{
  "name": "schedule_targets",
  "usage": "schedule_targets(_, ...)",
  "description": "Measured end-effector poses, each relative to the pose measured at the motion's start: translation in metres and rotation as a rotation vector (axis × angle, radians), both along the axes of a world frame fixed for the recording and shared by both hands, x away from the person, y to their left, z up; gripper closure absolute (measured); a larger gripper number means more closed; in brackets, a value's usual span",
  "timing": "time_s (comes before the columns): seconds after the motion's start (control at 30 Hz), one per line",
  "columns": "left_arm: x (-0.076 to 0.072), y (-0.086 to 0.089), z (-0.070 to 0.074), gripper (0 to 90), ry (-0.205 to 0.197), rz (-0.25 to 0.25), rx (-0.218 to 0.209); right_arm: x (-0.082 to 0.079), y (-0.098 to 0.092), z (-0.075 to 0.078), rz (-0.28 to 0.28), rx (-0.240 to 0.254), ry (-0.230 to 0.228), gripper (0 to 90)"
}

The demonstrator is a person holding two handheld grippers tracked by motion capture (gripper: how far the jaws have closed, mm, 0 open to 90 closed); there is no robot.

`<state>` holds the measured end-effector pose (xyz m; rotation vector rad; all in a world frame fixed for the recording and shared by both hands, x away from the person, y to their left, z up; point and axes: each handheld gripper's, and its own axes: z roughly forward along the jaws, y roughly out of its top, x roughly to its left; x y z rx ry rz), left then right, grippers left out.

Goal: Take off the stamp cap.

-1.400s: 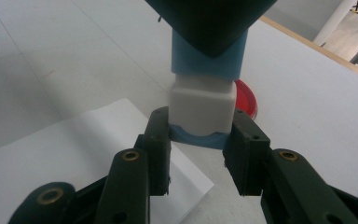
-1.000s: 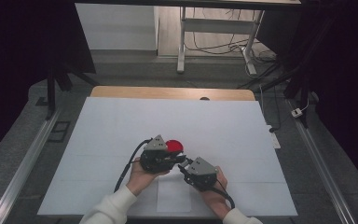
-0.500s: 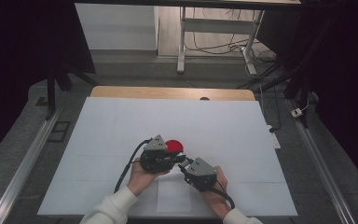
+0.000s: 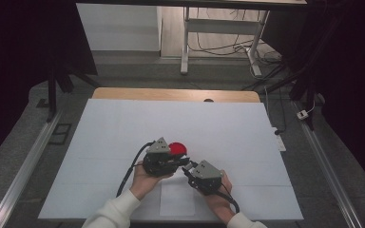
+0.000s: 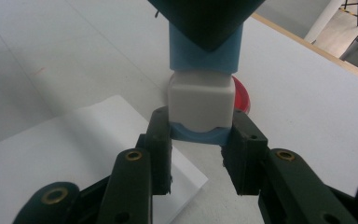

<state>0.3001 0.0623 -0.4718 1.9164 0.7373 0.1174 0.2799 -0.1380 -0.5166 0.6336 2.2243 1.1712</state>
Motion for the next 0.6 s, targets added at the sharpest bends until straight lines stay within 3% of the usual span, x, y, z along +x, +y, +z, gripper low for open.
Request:
schedule_targets(0.23, -0.0006, -0.0002, 0.0003, 75.4, -0.002, -0.002, -0.002, -0.0014, -0.0003, -0.0008, -0.005, 0.011, -0.011, 64.5)
schedule_targets(0.6, -0.0001, -0.0007, -0.0007, 75.6, 0.004, -0.009, 0.013, -0.0003, 0.0002, -0.0002, 0.022, -0.065, -0.03, 64.7)
